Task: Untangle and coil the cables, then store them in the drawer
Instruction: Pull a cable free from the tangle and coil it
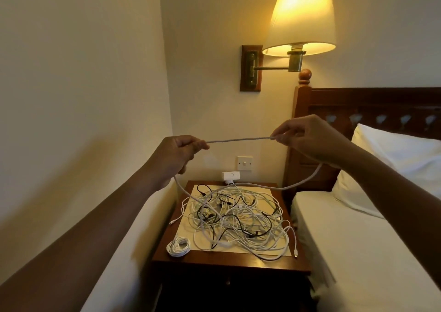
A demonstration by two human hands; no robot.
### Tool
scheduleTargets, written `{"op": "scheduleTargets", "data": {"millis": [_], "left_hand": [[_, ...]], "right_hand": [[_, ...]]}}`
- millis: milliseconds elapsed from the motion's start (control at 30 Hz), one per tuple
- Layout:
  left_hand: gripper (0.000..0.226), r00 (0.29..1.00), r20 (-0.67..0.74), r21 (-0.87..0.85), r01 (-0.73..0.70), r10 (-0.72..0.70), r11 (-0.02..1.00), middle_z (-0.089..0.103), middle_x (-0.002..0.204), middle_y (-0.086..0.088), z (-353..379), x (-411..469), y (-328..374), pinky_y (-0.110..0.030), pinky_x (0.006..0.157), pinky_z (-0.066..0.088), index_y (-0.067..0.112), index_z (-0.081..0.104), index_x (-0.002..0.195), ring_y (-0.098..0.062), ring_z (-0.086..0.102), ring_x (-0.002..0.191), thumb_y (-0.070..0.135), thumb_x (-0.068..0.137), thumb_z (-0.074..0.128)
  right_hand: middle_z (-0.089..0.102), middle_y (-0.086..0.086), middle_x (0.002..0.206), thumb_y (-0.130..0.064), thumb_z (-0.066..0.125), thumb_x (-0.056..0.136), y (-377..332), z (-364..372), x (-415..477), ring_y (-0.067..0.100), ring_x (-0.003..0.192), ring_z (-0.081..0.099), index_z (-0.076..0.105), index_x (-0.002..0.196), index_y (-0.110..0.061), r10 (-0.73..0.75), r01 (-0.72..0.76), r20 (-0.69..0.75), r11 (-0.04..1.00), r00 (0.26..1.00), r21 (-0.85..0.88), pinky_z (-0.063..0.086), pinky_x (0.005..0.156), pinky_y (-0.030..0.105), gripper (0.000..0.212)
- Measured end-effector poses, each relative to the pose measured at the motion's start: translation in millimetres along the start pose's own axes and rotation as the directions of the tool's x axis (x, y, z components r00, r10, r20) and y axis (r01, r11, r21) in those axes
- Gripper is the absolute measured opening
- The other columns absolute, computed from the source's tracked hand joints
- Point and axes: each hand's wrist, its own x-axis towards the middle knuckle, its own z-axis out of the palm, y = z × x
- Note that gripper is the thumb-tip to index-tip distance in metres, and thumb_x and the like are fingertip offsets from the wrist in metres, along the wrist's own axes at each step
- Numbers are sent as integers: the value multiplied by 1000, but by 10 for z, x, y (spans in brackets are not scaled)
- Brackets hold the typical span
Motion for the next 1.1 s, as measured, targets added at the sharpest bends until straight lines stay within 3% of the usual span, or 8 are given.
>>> {"op": "scheduleTargets", "data": {"millis": [200,367,533,600,733,833,900,1100], "left_hand": [[28,978,195,174,-110,75,979,44,49,14,273,-138,307,-24,48,25,19,78,94,-5,32,44,39,101,60],[32,987,142,289,-120,81,950,52,61,6,268,-84,368,-22,46,30,17,78,85,-2,37,41,47,92,68],[31,948,283,257,73,-147,964,46,59,3,-144,-199,18,-23,47,33,7,75,92,-10,36,49,37,94,68],[25,955,245,317,87,-170,944,48,59,3,-181,-254,-107,-23,49,35,11,74,93,-11,39,53,32,100,61],[27,968,244,259,2,-67,966,48,54,11,70,-262,-20,-19,47,30,18,75,95,-6,38,48,36,102,57],[26,974,217,373,-150,71,916,57,56,14,248,-210,143,-20,51,34,21,76,92,-1,46,49,42,98,62],[23,981,180,463,-145,68,874,62,64,10,193,-164,134,-20,52,37,20,72,93,-1,51,53,43,94,67],[30,914,348,407,54,-210,912,44,53,9,-158,-324,-172,-21,45,28,19,75,94,-7,33,47,40,103,55]], "right_hand": [[52,-9,142,-34,78,88,-262,280,-89,10,127,52,36,153,-30,25,-58,404,996,914,69,45,90,20,77],[63,3,82,-22,54,105,-516,473,-78,13,59,56,67,118,-15,4,-151,405,931,914,332,45,50,18,20],[49,1,70,-28,47,108,-104,303,-109,13,57,40,71,104,-13,204,-288,248,879,947,380,32,52,27,29],[62,4,89,-28,55,105,-10,339,-122,15,73,56,67,116,-17,276,-330,275,928,921,172,47,62,28,20],[47,3,154,-41,76,89,-297,688,-187,22,135,48,34,156,-22,157,-145,320,988,934,-60,44,108,39,82],[71,6,113,-30,66,99,-472,947,-131,9,92,67,52,141,-16,56,-118,396,984,916,135,53,78,27,47],[63,2,80,-24,52,106,-438,954,-109,7,59,55,69,114,-14,76,-173,363,954,929,244,44,54,20,21],[55,1,76,-29,47,108,116,737,-151,12,67,48,72,97,-16,124,-150,139,969,982,194,38,60,26,31]]}}
